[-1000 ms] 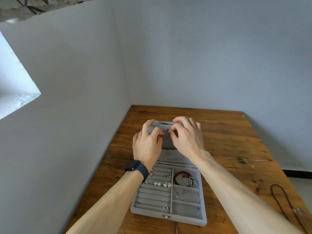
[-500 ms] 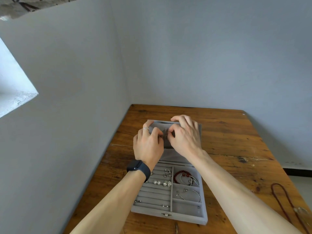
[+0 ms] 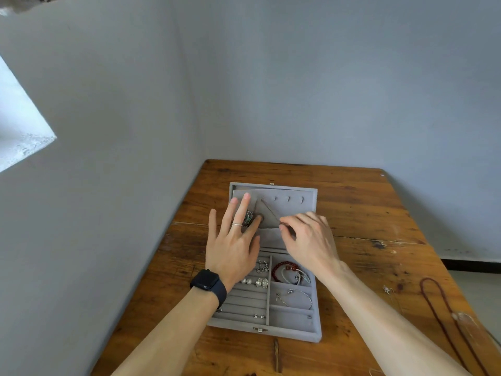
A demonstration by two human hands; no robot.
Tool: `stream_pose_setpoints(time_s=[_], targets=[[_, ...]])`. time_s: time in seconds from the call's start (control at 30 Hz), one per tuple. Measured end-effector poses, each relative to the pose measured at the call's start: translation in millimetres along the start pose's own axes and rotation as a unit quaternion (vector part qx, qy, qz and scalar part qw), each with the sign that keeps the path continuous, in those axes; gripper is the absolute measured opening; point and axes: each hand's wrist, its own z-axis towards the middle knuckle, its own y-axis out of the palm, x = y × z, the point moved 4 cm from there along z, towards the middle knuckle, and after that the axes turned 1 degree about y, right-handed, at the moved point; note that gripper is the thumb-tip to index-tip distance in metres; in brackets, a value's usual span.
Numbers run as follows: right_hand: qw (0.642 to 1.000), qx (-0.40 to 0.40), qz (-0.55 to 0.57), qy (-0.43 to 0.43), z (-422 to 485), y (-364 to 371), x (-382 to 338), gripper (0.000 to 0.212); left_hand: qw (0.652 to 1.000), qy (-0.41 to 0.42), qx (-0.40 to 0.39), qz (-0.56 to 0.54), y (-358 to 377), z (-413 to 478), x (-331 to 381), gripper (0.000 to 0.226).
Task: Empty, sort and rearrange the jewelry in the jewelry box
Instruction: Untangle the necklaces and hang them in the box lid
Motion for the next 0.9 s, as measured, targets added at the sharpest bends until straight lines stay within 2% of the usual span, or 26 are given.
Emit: stream_pose_setpoints(time_s=[0.1,0.2,0.37,0.43,0.47,0.57,0.6,0.67,0.73,0.9], targets=[[1.0,-0.019,0.01,-0.014,-2.6,-0.4,-5.2,0.018,0.999,0.027,-0.012,0.017,-0.4,-9.8,4.2,0.045],[0.999,-0.054,0.001,0.009,-1.0,-0.5,-10.1,0.024,0.999,0.028,-0.025,0.003,-4.3,-14.8,6.7,0.045],[0.985,-0.17,-0.031,0.012,2.1,9.4,-30.6,0.044,0.99,-0.075,0.005,-0.12,-20.4,-14.5,-2.9,0.053],[0.978,-0.205,0.013,0.018,-0.3,13.3,-35.0,0.049,0.969,-0.138,0.008,-0.207,-23.2,-13.2,-11.2,0.059],[0.977,-0.206,0.044,0.023,-2.2,13.3,-34.6,0.049,0.946,-0.184,-0.004,-0.268,-21.9,-13.1,-15.6,0.063],[0.978,-0.158,0.127,0.051,-5.1,5.9,-24.5,0.044,0.839,-0.329,-0.074,-0.427,-9.4,-11.0,-26.9,0.07],[0.983,-0.134,0.113,0.054,-5.6,3.1,-20.0,0.042,0.819,-0.352,-0.097,-0.442,-5.6,-9.6,-30.5,0.067],[0.993,-0.106,0.015,0.052,-6.7,-2.2,-13.2,0.037,0.818,-0.353,-0.13,-0.435,-1.2,-5.4,-37.1,0.057],[0.987,-0.134,-0.074,0.049,-8.6,-1.7,-14.6,0.039,0.823,-0.346,-0.143,-0.427,0.8,-2.1,-43.0,0.05],[0.974,-0.22,-0.039,0.044,-3.6,11.0,-31.5,0.049,0.82,-0.353,-0.14,-0.429,4.1,-2.3,-48.3,0.047]])
